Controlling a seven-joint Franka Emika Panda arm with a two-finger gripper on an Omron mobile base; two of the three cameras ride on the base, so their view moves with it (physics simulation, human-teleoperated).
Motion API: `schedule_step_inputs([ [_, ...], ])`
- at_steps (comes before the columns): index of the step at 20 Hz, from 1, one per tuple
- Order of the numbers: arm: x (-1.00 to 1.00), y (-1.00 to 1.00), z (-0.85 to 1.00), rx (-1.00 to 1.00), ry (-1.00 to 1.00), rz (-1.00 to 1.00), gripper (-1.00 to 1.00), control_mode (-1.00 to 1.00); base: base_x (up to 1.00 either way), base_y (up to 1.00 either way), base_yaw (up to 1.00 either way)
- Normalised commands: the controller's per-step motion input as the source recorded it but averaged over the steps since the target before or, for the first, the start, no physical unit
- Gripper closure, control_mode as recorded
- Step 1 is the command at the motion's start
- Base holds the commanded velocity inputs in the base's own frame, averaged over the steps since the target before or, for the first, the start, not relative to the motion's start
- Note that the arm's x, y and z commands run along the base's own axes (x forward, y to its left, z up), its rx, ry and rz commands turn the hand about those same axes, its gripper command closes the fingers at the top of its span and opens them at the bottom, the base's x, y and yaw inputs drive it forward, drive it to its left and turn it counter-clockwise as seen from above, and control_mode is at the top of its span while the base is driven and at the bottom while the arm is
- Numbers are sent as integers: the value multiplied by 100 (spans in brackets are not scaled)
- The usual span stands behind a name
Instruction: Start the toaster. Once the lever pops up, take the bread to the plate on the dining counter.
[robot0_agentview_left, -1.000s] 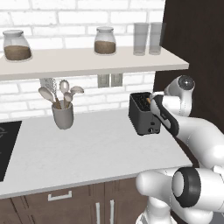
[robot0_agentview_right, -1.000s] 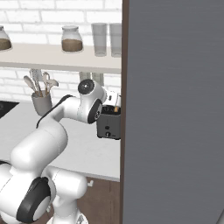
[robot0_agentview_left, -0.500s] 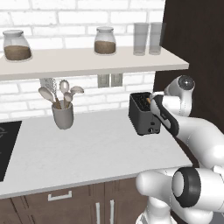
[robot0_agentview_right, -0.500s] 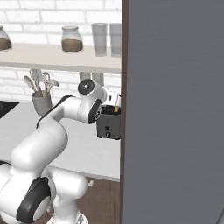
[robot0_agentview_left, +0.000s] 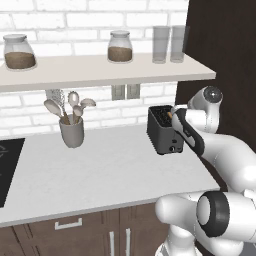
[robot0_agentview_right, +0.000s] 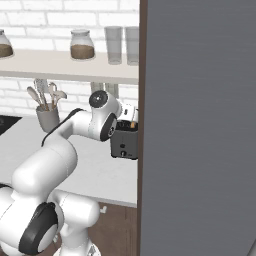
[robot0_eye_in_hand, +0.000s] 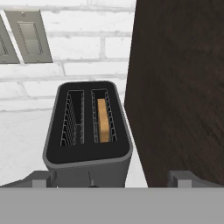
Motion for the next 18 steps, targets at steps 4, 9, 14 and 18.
schedule_step_inputs([
  [4,0,0,0,0,0,0,-100,-100,0,0,0],
  [9,0,0,0,0,0,0,-100,-100,0,0,0],
  [14,0,0,0,0,0,0,-100,-100,0,0,0],
  [18,0,0,0,0,0,0,-100,-100,0,0,0],
])
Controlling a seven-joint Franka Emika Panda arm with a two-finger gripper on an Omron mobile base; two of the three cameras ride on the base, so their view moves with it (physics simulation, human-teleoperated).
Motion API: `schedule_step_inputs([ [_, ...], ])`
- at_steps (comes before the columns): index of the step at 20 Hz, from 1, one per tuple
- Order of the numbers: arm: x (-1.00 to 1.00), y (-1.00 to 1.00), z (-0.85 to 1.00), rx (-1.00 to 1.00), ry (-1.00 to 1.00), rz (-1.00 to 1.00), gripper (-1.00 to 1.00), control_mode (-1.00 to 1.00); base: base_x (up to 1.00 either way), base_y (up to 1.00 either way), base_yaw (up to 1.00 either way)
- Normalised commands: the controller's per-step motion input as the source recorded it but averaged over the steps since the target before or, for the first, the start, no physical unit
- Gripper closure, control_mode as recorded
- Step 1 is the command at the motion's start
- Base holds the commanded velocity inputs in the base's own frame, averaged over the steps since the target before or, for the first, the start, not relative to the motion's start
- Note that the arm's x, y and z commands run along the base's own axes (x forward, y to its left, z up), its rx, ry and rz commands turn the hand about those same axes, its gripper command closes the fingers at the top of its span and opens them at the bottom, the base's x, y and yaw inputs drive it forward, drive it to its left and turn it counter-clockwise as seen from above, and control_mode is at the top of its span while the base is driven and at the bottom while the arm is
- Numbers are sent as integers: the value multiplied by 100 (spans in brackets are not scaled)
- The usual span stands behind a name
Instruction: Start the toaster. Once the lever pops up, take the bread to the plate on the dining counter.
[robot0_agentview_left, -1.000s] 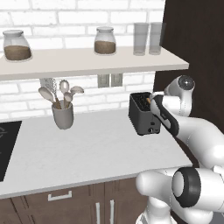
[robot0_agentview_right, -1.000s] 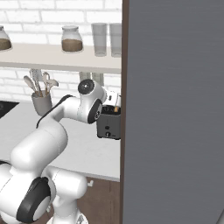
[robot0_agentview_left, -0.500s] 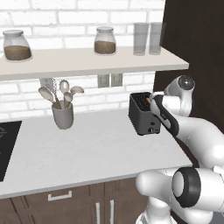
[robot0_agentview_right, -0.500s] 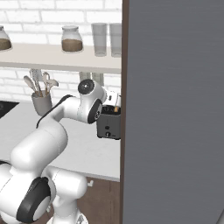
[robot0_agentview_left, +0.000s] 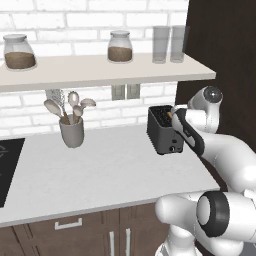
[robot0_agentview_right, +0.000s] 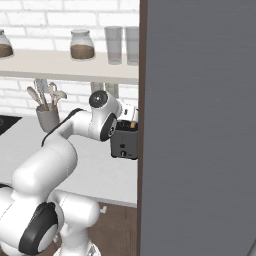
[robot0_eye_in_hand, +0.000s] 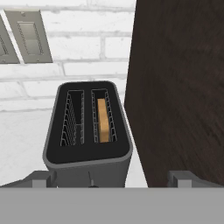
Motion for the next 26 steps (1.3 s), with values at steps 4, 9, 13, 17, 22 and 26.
schedule_step_inputs([
  [4,0,0,0,0,0,0,-100,-100,0,0,0],
  [9,0,0,0,0,0,0,-100,-100,0,0,0],
  [13,0,0,0,0,0,0,-100,-100,0,0,0],
  [17,0,0,0,0,0,0,-100,-100,0,0,0],
  [22,0,0,0,0,0,0,-100,-100,0,0,0],
  [26,0,0,0,0,0,0,-100,-100,0,0,0],
])
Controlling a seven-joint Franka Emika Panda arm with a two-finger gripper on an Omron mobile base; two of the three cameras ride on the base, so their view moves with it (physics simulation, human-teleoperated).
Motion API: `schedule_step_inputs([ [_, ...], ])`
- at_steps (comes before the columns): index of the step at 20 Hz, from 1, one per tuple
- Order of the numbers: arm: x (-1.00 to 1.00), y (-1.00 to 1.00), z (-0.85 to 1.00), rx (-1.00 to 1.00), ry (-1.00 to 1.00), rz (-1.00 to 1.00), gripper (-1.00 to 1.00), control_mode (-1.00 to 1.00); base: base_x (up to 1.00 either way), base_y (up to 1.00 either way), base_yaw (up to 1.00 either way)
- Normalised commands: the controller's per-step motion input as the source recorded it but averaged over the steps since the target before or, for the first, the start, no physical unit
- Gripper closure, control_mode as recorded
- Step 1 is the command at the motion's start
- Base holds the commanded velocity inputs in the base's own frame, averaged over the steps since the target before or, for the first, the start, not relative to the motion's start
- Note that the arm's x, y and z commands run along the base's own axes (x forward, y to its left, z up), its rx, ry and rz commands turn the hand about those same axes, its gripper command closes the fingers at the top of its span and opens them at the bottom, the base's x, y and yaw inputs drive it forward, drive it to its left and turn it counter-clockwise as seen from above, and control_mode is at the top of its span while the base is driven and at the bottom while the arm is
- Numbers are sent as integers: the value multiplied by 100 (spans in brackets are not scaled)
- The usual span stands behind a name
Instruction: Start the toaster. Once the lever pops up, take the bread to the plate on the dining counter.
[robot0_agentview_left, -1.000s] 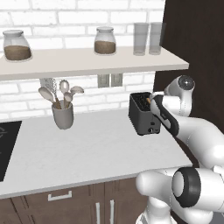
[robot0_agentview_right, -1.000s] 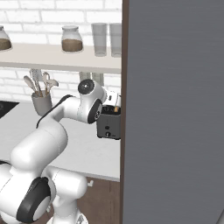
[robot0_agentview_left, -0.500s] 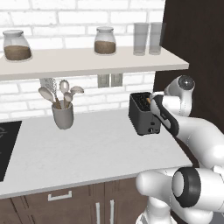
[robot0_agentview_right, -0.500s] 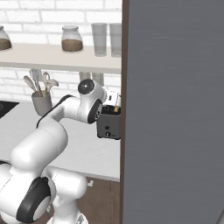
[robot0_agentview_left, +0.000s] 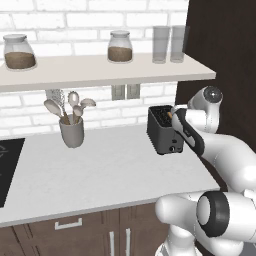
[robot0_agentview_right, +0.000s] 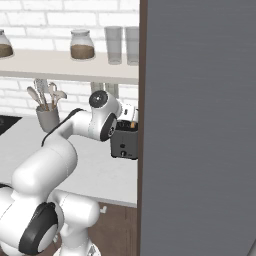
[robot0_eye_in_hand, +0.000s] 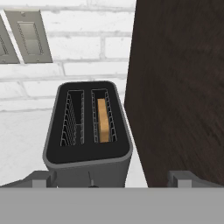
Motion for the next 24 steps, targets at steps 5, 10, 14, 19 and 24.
schedule_step_inputs([
  [5,0,0,0,0,0,0,-100,-100,0,0,0],
  [10,0,0,0,0,0,0,-100,-100,0,0,0],
  [14,0,0,0,0,0,0,-100,-100,0,0,0],
  [19,0,0,0,0,0,0,-100,-100,0,0,0],
  [24,0,0,0,0,0,0,-100,-100,0,0,0],
])
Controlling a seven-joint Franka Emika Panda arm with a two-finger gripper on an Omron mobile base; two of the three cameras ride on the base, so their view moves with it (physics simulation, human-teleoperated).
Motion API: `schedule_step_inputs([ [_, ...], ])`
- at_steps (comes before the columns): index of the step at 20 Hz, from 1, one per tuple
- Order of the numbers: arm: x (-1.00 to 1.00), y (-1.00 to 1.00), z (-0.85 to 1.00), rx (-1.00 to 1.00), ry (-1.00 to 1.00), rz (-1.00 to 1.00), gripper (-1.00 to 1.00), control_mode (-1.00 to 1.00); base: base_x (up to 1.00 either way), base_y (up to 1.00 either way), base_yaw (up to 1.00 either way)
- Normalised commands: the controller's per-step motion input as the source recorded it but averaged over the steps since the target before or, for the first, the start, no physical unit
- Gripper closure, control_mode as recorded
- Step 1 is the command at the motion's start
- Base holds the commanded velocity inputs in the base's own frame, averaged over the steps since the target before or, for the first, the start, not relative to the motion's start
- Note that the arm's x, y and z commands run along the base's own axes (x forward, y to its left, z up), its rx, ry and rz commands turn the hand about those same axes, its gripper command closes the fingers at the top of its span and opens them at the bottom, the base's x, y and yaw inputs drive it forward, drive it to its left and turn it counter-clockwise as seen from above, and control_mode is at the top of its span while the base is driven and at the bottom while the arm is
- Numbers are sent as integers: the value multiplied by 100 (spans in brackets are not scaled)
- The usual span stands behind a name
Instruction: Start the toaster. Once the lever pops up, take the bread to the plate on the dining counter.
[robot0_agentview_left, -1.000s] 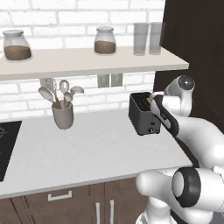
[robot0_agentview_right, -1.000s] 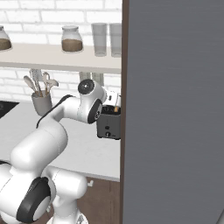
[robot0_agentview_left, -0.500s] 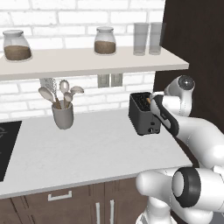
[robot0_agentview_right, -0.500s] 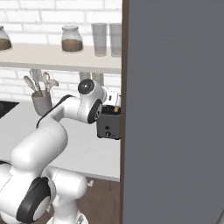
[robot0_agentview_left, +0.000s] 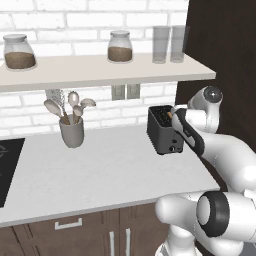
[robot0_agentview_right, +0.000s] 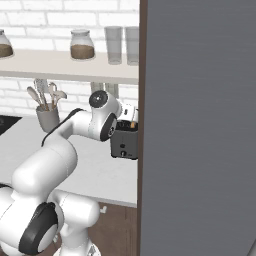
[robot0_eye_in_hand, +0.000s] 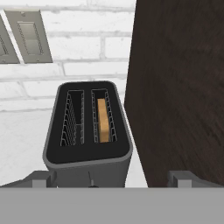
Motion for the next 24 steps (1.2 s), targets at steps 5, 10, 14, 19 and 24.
schedule_step_inputs([
  [5,0,0,0,0,0,0,-100,-100,0,0,0],
  [10,0,0,0,0,0,0,-100,-100,0,0,0],
  [14,0,0,0,0,0,0,-100,-100,0,0,0],
  [19,0,0,0,0,0,0,-100,-100,0,0,0],
  [24,0,0,0,0,0,0,-100,-100,0,0,0],
])
